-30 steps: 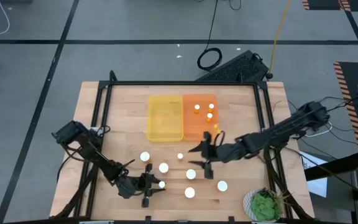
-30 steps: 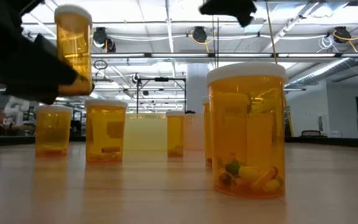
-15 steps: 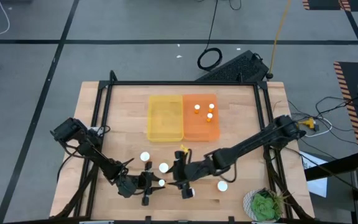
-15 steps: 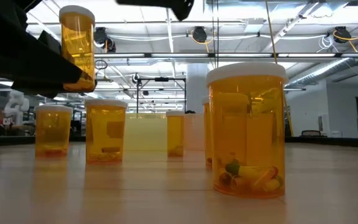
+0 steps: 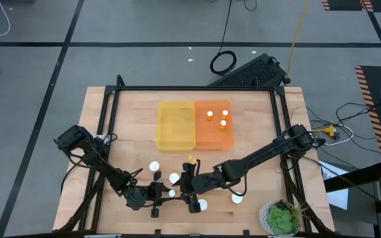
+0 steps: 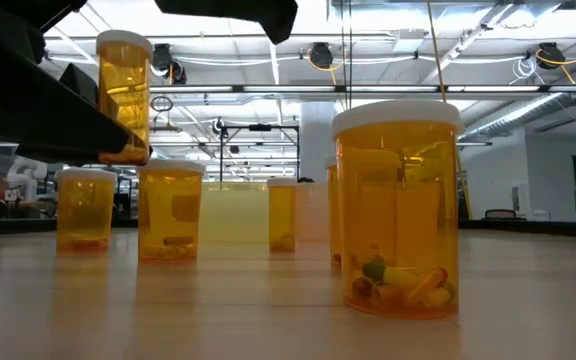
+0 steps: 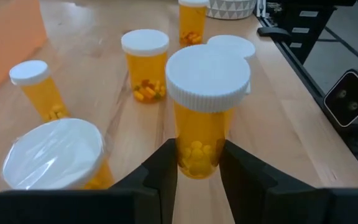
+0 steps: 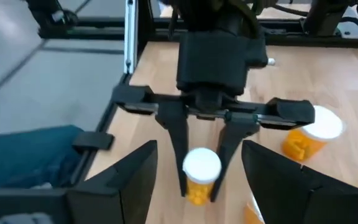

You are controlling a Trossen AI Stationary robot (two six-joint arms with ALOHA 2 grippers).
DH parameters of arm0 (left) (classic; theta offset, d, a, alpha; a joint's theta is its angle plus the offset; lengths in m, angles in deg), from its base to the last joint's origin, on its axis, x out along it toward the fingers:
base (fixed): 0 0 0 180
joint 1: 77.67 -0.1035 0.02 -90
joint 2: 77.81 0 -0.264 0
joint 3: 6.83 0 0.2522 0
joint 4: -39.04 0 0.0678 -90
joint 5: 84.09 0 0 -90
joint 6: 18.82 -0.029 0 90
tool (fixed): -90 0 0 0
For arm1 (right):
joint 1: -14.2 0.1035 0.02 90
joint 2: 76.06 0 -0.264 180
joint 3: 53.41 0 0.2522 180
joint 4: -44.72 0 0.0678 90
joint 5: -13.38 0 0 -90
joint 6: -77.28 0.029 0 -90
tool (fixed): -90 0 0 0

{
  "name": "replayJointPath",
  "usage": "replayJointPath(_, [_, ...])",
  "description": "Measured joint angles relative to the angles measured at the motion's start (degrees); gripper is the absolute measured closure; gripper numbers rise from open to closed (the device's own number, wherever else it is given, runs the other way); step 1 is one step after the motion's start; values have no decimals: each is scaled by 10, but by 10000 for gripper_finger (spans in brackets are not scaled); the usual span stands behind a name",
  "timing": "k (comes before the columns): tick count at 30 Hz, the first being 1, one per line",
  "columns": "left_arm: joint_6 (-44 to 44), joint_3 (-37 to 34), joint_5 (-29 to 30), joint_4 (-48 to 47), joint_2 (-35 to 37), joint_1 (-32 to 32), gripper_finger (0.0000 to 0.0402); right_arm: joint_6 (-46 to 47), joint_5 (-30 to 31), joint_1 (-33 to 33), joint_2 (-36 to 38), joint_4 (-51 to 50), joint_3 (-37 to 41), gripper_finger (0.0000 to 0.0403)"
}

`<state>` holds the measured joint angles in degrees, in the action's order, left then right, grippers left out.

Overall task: Pick and place medicine bottles into bin by pill shape (circle, oval)
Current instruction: Put the small orange pill bottle into the orange bin

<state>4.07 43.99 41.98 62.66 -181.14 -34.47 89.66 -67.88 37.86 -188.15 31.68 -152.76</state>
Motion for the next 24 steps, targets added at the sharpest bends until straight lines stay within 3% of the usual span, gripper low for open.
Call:
replayJointPath(12, [-1,0,0,-4,0,-2,289,-14,0,-10,-32,16,0,170])
replayJointPath(19, [-1,0,0,-4,0,-2,289,-14,-44,-16,-61,60,1,170])
replayJointPath(24, [0,0,0,-4,0,-2,289,-21,-43,-17,-60,62,1,172])
